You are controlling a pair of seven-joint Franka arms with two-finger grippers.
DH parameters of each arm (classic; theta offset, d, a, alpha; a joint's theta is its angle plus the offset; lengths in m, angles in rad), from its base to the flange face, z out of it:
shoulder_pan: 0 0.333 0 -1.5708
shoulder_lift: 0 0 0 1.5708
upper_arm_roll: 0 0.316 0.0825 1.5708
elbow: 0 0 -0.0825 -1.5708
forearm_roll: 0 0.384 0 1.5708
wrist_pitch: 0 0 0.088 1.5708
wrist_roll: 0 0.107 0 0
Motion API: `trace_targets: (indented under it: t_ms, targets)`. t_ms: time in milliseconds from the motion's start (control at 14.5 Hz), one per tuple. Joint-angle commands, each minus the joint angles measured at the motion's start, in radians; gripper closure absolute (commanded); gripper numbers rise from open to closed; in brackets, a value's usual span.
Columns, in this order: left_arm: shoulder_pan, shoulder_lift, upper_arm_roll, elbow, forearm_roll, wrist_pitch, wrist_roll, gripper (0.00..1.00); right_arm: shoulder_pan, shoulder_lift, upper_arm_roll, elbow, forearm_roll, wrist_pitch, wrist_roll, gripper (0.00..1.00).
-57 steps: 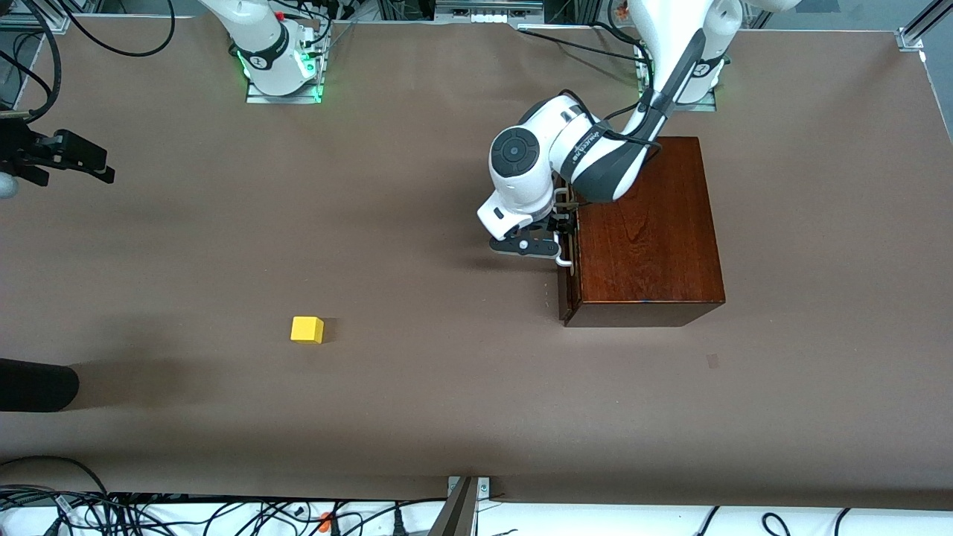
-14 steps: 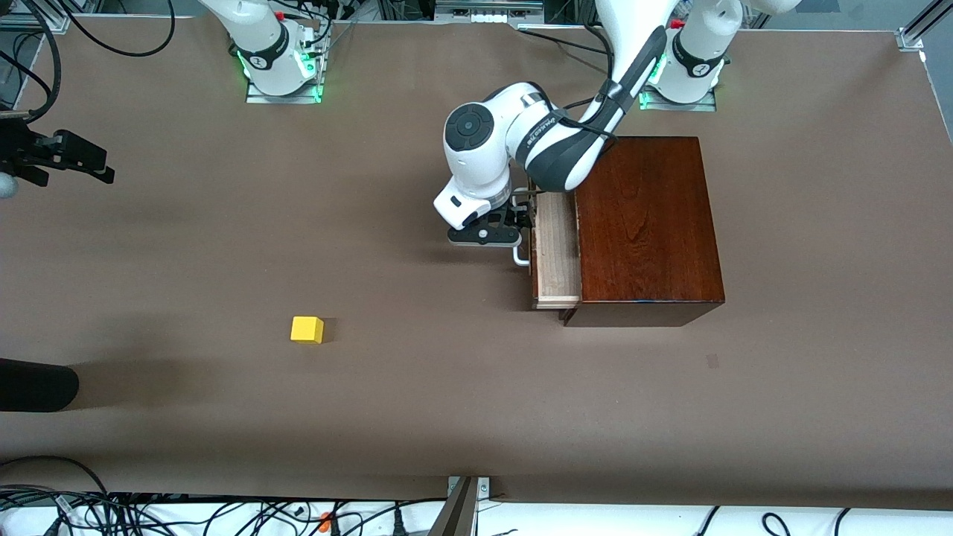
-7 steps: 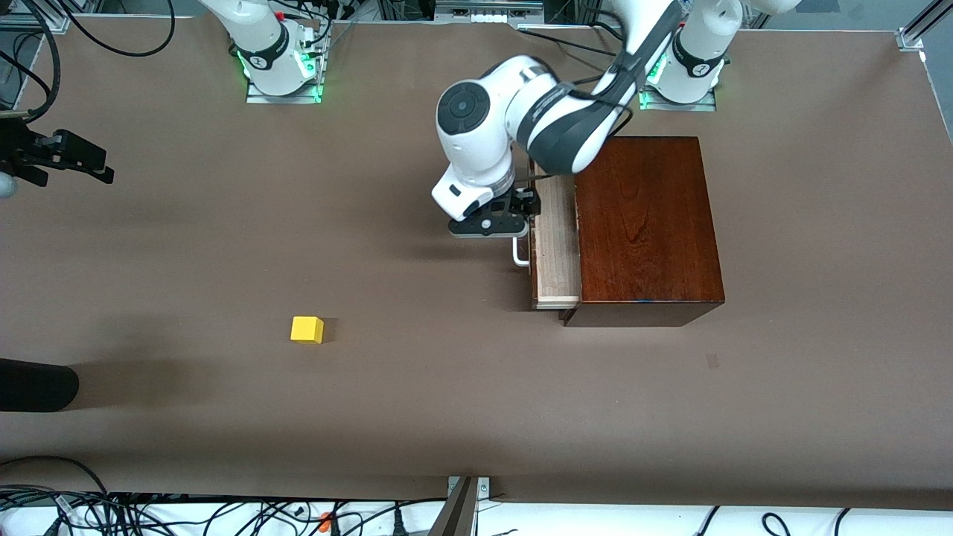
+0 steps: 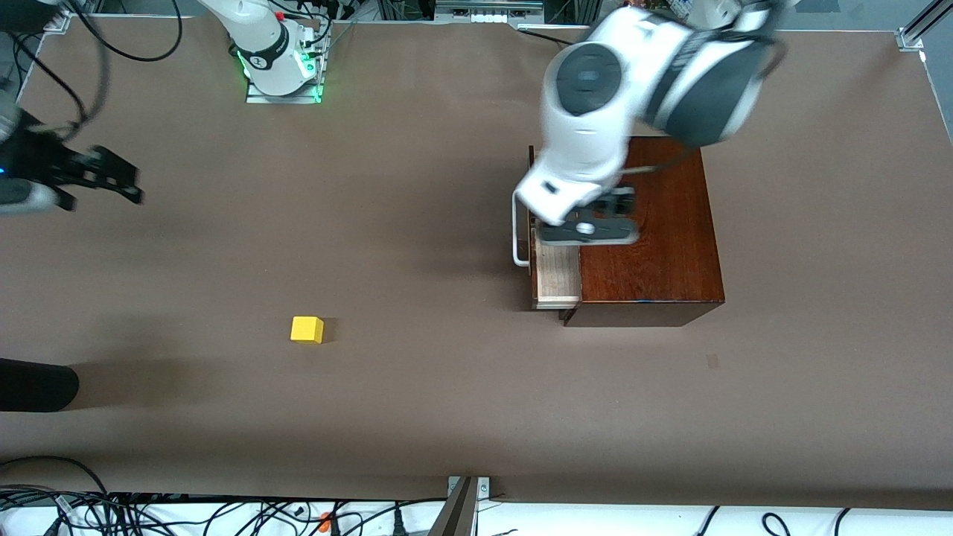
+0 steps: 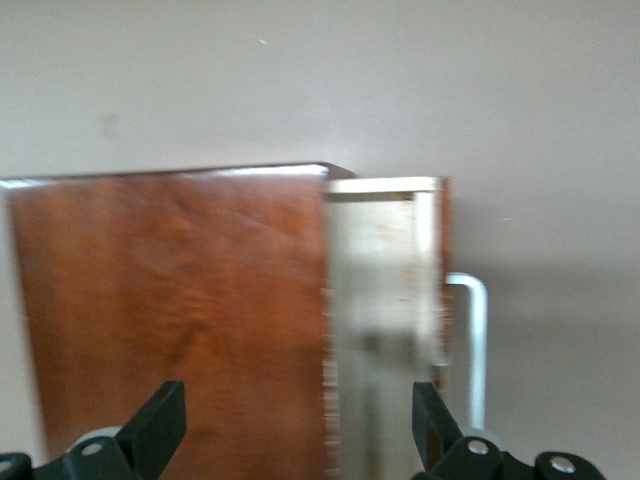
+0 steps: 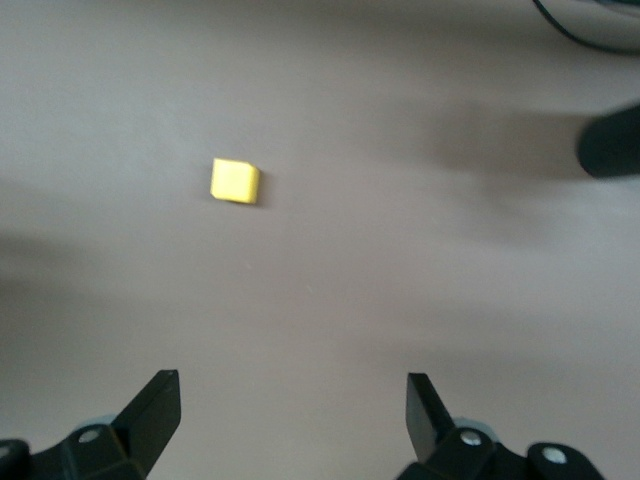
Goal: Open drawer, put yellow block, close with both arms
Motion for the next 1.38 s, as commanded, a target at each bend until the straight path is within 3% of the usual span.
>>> trace_targets:
  t_ms: [0,207,345,691,967,1105,1312]
  targets:
    - [0.131,-0.063,-0.013,-0.009,-0.026,-0.063,0.205,0.00,0.083,0.187,-0.005,0.178,-0.005,0.030,0.079,0.00]
    - [0.277,-0.103,-0.012,-0.014,-0.039,-0.077,0.436,0.00,0.136,0.380,-0.005,0.384,-0.002,0.023,0.155,0.00]
    - [0.358,-0.126,0.004,-0.023,-0.150,-0.090,0.482,0.00,0.160,0.453,-0.005,0.427,-0.002,0.036,0.214,0.00]
    - [0.368,-0.283,0.123,-0.175,-0.181,-0.032,0.499,0.00,0.154,0.609,-0.011,0.425,0.001,0.156,0.241,0.00]
    - [0.343,-0.424,0.125,-0.418,-0.166,0.135,0.496,0.00,0.145,0.735,-0.013,0.418,0.004,0.266,0.285,0.00]
    - [0.355,-0.450,0.126,-0.445,-0.166,0.147,0.501,0.00,0.148,0.769,-0.013,0.394,0.003,0.323,0.326,0.00]
    - [0.363,-0.429,0.126,-0.408,-0.155,0.124,0.501,0.00,0.150,0.778,-0.013,0.331,0.007,0.392,0.330,0.00]
